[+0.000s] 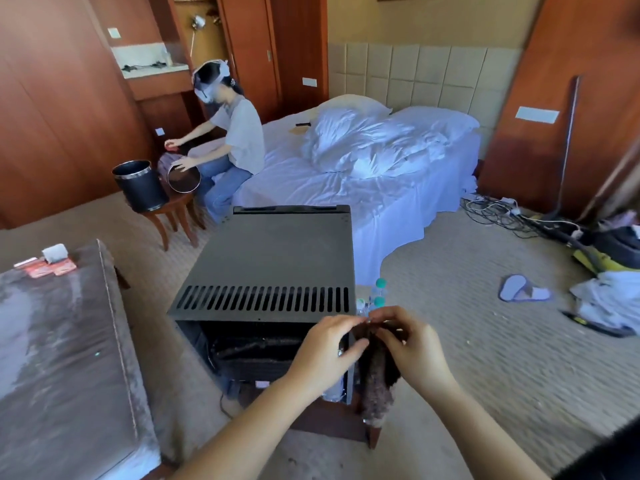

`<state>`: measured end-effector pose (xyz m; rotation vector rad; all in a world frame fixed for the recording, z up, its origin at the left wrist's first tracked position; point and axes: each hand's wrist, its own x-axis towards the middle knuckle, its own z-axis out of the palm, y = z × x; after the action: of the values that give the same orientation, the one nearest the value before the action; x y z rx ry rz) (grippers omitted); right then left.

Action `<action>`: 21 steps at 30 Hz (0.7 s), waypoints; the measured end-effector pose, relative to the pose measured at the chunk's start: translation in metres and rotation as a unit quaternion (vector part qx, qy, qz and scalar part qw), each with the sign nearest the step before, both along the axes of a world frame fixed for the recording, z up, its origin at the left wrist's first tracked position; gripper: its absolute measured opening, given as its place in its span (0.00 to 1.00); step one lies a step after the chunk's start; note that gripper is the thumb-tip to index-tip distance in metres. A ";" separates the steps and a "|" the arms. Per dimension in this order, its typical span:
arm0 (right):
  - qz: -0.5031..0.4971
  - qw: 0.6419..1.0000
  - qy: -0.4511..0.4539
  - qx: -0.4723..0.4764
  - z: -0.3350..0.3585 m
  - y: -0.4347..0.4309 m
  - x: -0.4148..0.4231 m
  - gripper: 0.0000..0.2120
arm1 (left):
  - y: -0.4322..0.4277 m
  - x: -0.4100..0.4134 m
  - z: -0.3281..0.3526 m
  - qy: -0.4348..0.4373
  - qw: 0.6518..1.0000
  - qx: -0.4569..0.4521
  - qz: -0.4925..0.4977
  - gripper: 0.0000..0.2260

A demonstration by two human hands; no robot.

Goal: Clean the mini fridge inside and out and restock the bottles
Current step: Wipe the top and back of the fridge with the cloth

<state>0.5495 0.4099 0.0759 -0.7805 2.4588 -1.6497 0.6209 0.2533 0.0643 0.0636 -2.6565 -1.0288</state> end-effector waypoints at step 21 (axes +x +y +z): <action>0.233 0.959 0.067 0.150 0.044 -0.049 -0.212 0.27 | -0.003 -0.068 0.042 0.023 0.948 -0.021 0.318 0.08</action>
<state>0.3379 0.3608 0.1203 -1.3268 2.2817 -1.0635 0.5526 0.2500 0.1065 0.8144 -2.3443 -0.7352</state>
